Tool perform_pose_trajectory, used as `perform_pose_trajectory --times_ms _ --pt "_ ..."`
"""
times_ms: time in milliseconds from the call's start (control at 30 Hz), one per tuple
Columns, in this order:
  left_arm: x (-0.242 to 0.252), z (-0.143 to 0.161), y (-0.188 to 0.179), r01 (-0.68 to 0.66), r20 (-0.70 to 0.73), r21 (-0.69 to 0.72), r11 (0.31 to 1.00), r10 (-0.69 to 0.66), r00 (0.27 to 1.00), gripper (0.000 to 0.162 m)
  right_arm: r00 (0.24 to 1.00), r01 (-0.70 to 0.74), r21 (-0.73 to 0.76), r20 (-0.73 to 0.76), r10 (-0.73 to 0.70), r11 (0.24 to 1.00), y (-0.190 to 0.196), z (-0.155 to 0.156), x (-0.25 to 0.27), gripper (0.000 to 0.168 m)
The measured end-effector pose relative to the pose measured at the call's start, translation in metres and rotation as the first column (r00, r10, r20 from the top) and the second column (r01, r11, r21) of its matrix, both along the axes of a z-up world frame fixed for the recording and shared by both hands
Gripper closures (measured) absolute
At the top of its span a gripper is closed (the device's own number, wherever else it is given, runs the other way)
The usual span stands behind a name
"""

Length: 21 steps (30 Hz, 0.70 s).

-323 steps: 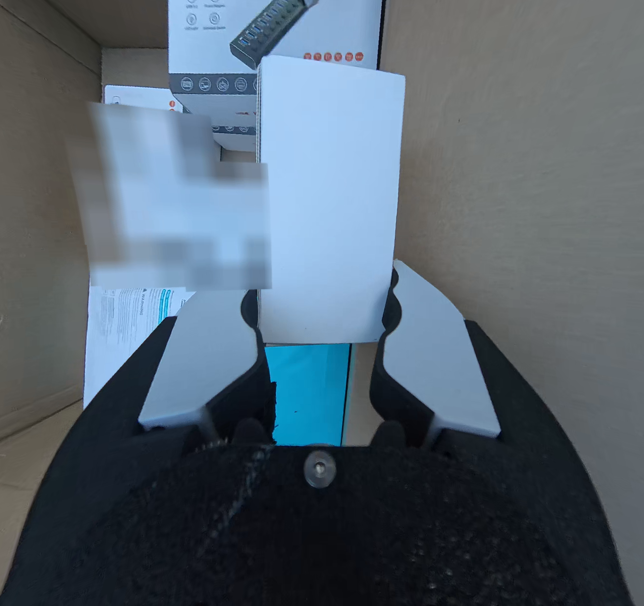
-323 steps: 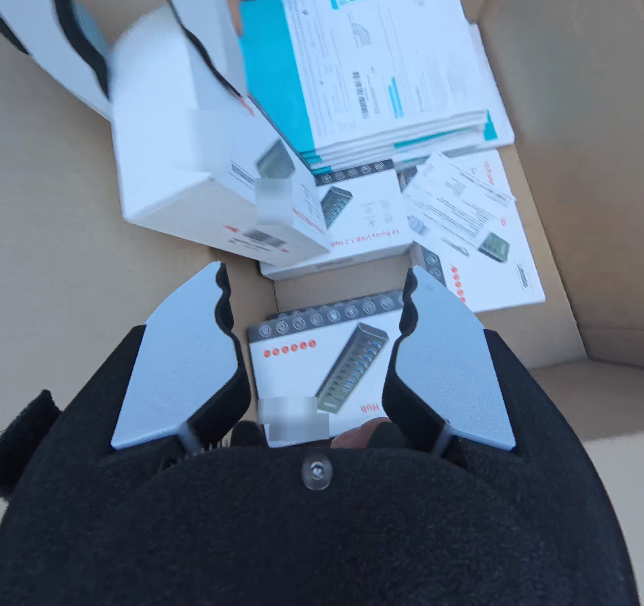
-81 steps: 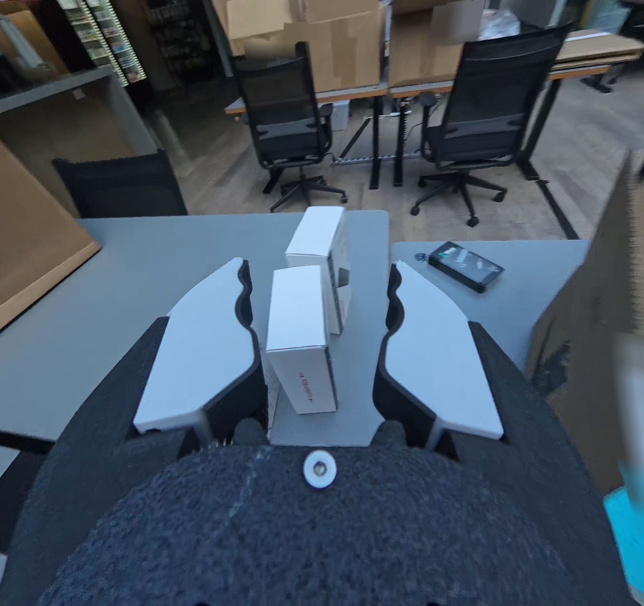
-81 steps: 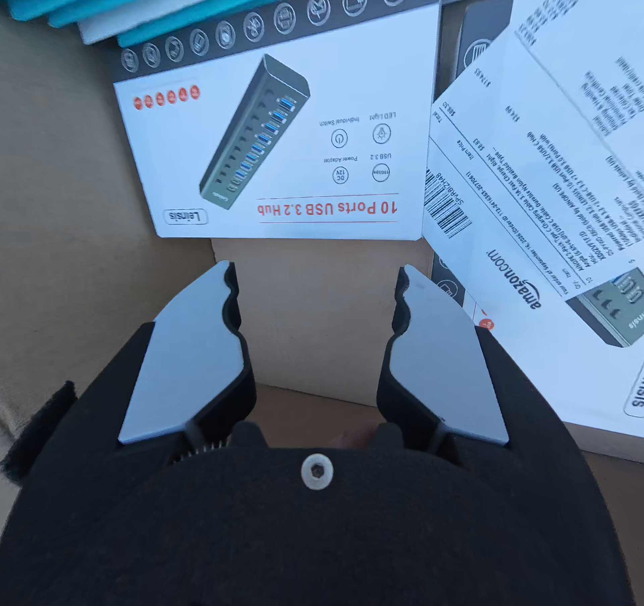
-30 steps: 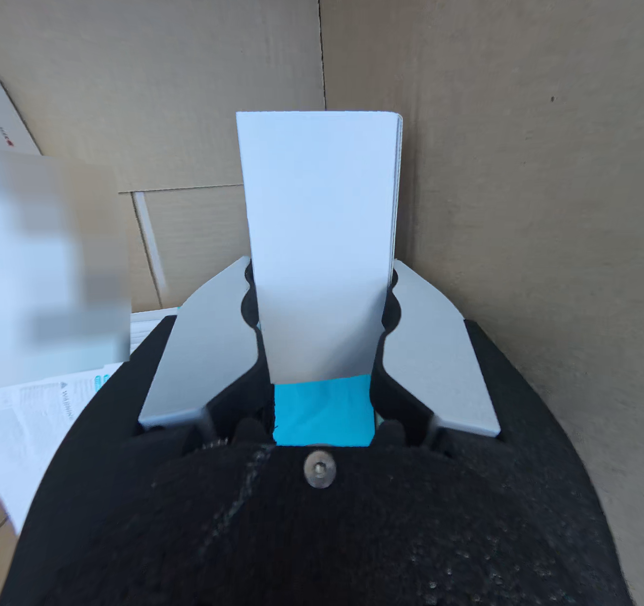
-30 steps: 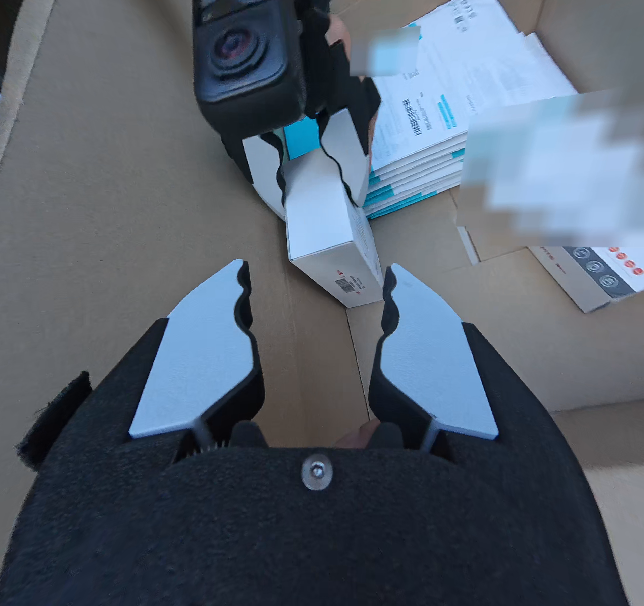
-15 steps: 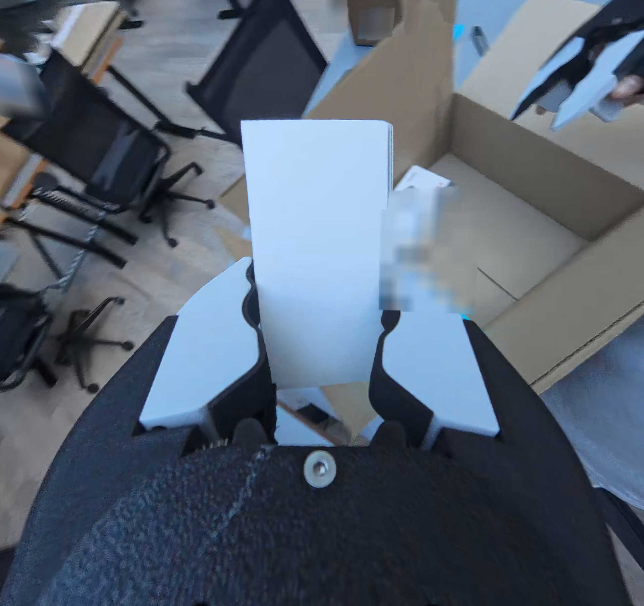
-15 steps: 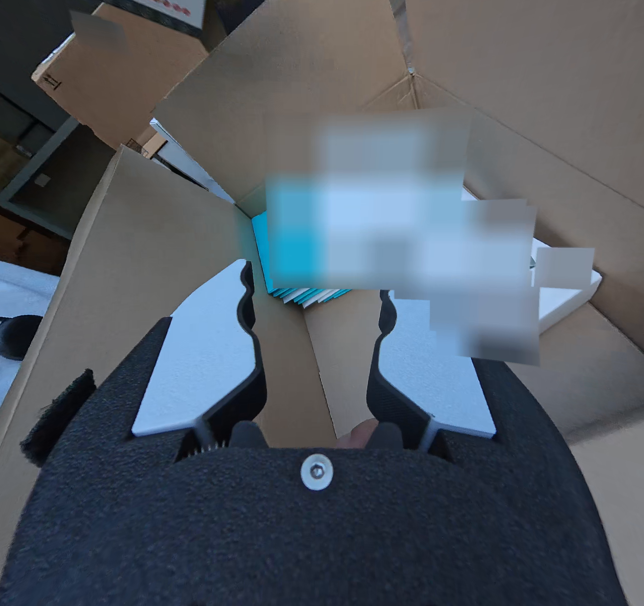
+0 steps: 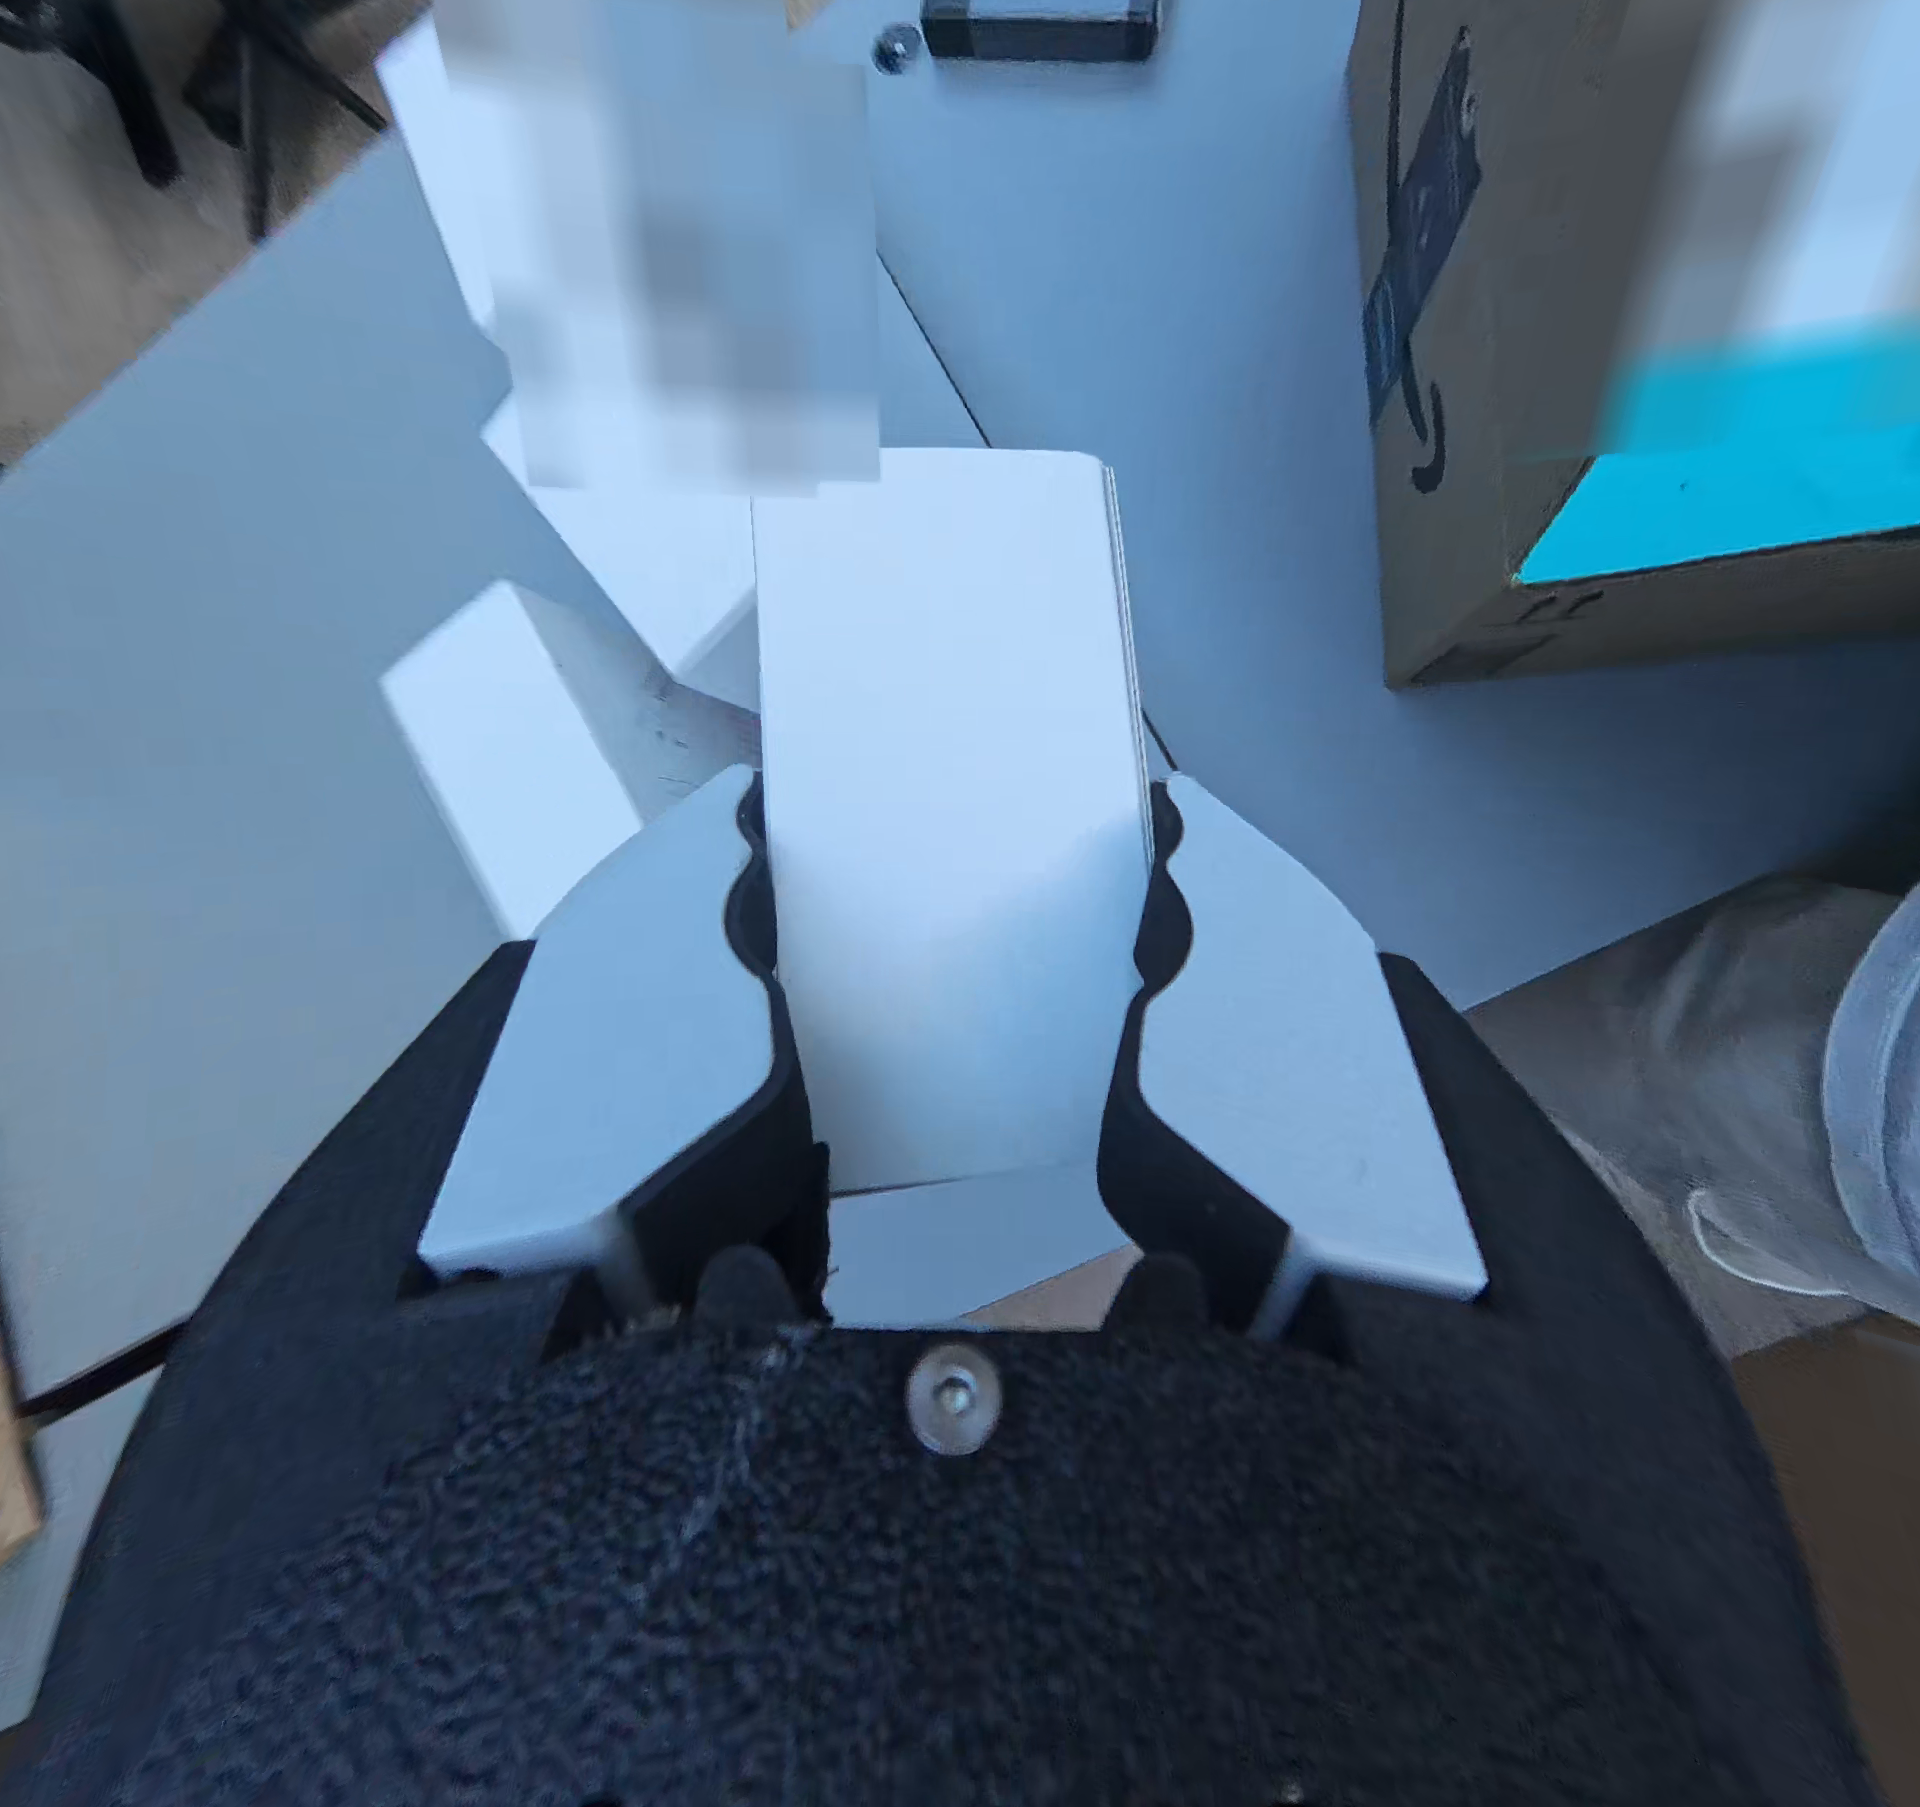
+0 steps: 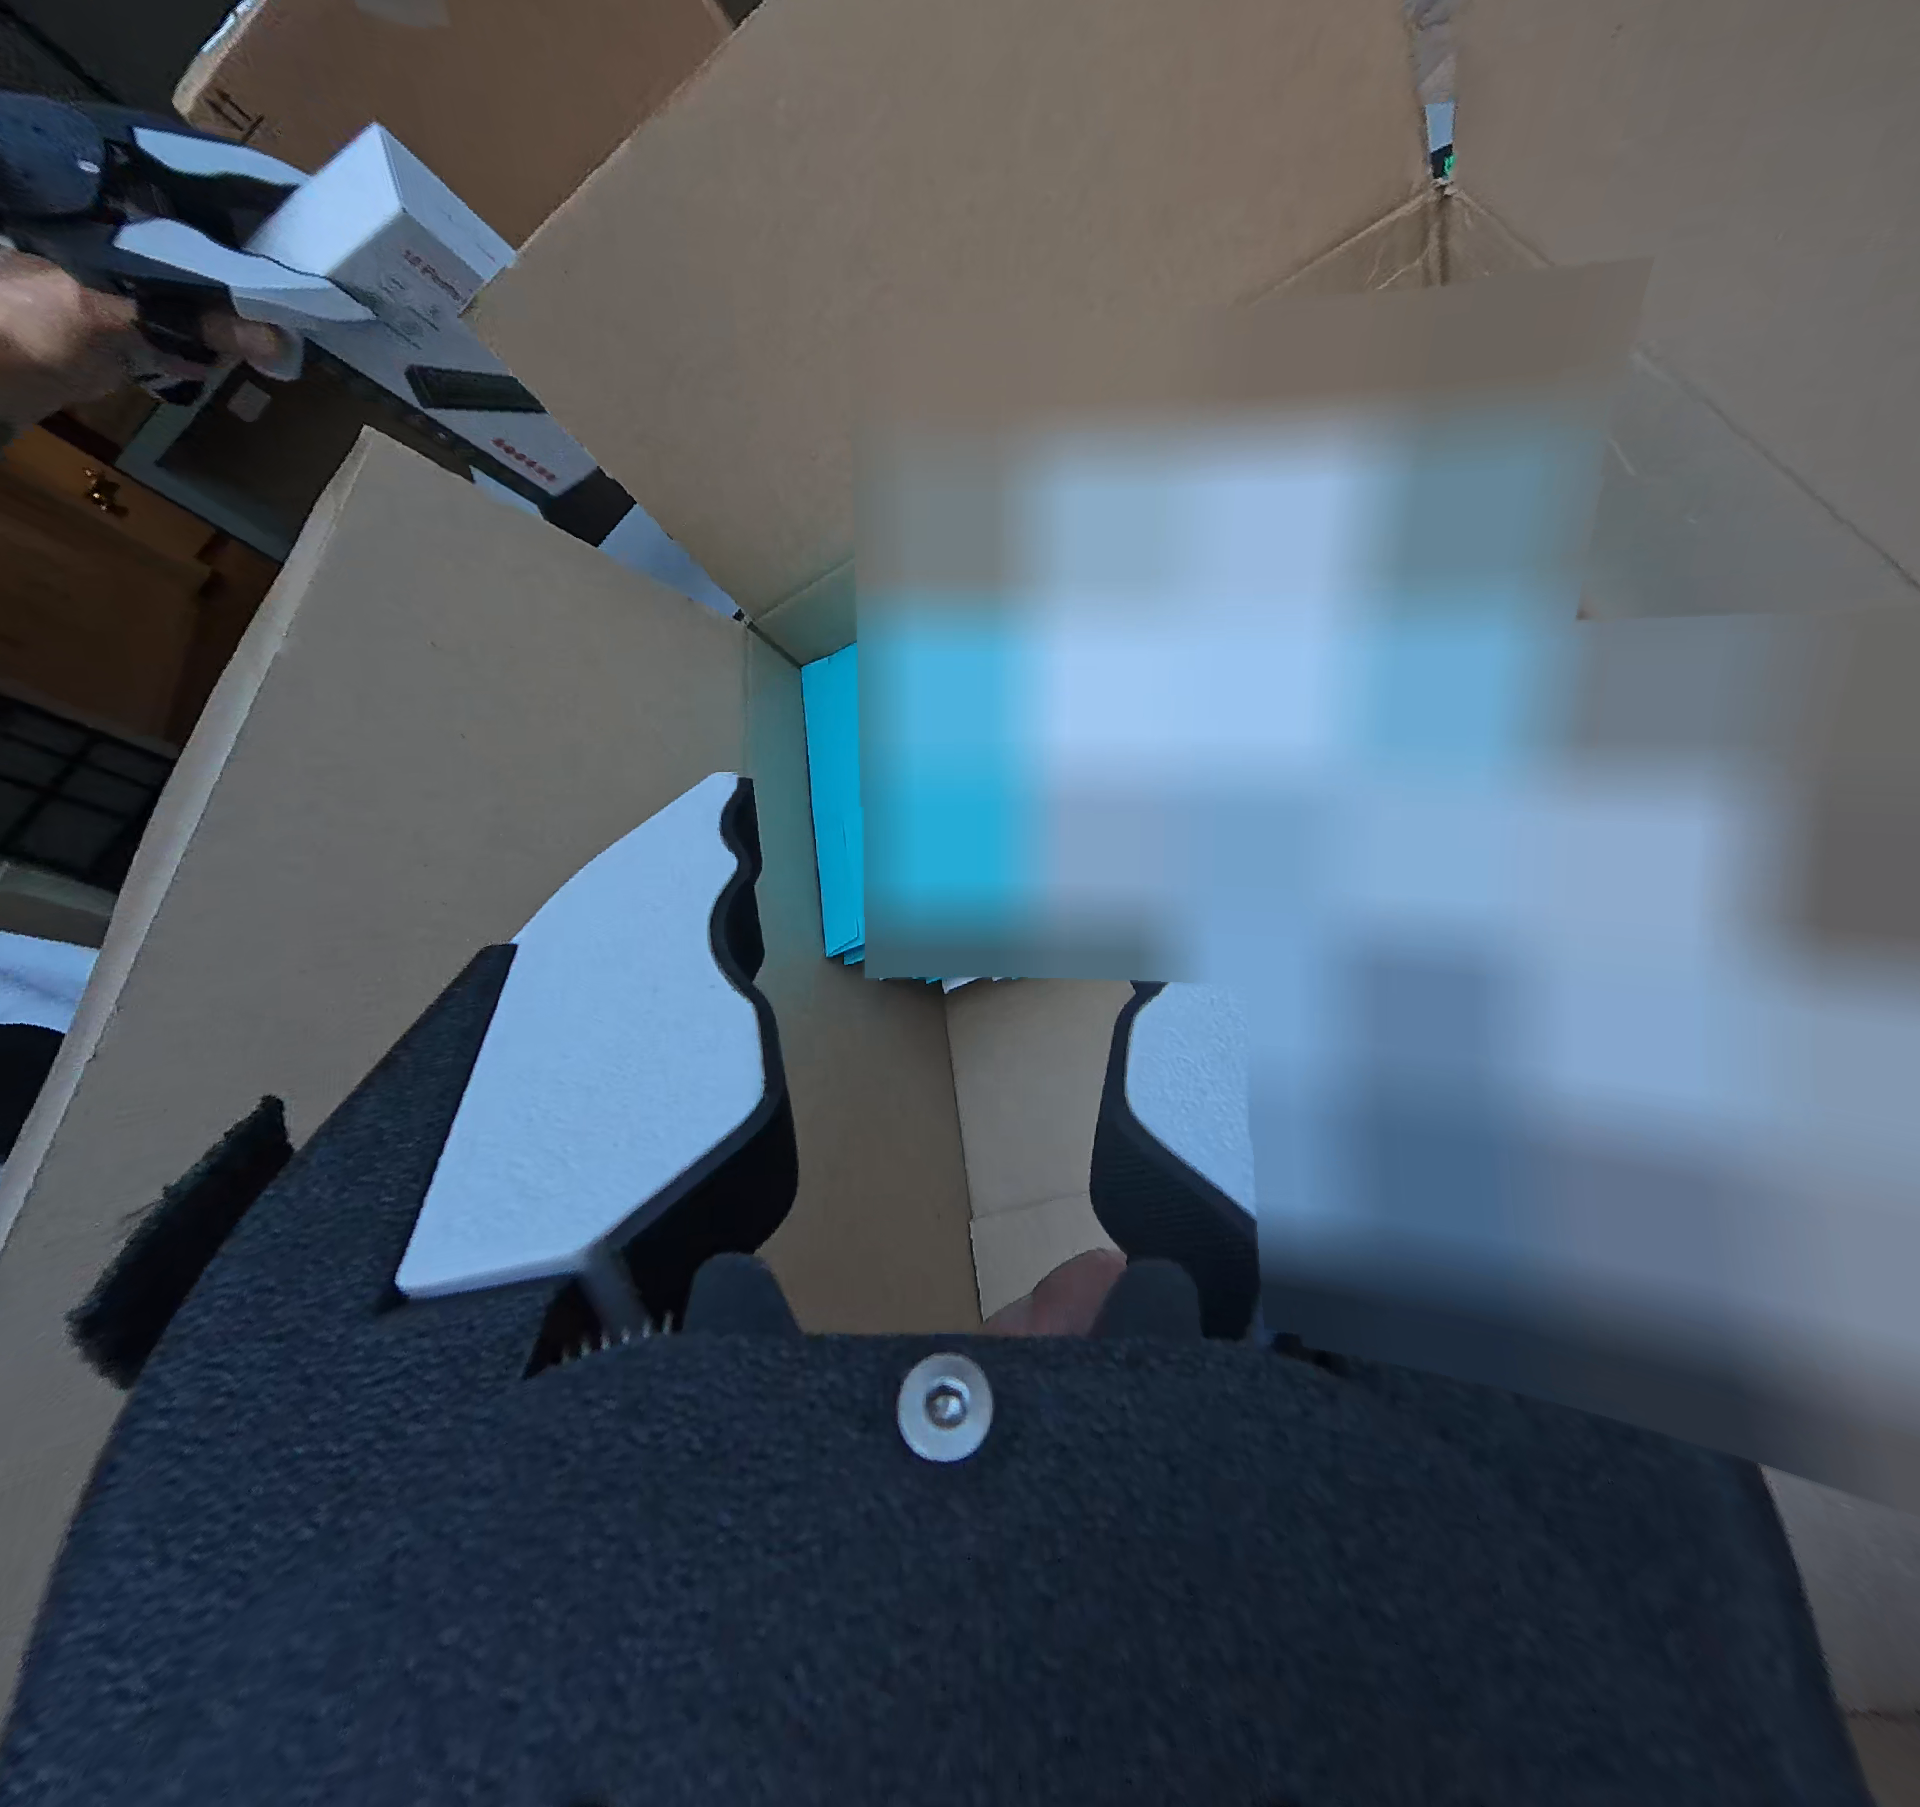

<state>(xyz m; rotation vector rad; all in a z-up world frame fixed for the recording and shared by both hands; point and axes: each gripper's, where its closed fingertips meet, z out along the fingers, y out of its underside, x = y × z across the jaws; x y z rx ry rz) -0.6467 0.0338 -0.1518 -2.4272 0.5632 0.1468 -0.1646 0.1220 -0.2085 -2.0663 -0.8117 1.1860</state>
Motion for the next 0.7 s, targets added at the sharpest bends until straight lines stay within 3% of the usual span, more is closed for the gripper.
perform_pose_trajectory --times_ms 100,200,367,467,567,700 --pt "0.000 -0.050 0.007 -0.023 0.088 -0.038 0.999 0.027 0.996 0.095 1.000 0.007 -0.021 0.010 -0.007 1.000 -0.008 -0.005 -0.001 0.101" --pt "-0.013 -0.075 0.021 -0.157 0.128 -0.043 0.987 0.161 0.979 0.095 0.999 0.039 -0.029 0.035 -0.038 0.999 -0.012 -0.008 0.005 0.101" --pt "-0.037 -0.088 0.024 -0.415 0.275 0.013 0.910 0.396 0.876 0.094 0.991 0.128 -0.039 0.055 -0.125 0.991 -0.014 -0.011 0.020 0.100" --pt "-0.050 -0.087 0.025 -0.507 0.347 0.071 0.859 0.455 0.820 0.094 0.969 0.151 -0.002 0.197 -0.148 0.988 -0.001 -0.038 0.035 0.095" --pt "-0.066 -0.078 0.018 -0.536 0.252 0.172 0.826 0.489 0.835 0.089 0.864 0.016 0.106 0.499 -0.067 0.994 0.023 -0.089 0.061 0.087" --pt "-0.067 -0.046 0.009 -0.497 0.158 0.288 0.818 0.472 0.868 0.082 0.579 -0.340 0.066 0.800 0.154 0.938 0.046 -0.164 0.075 0.065"
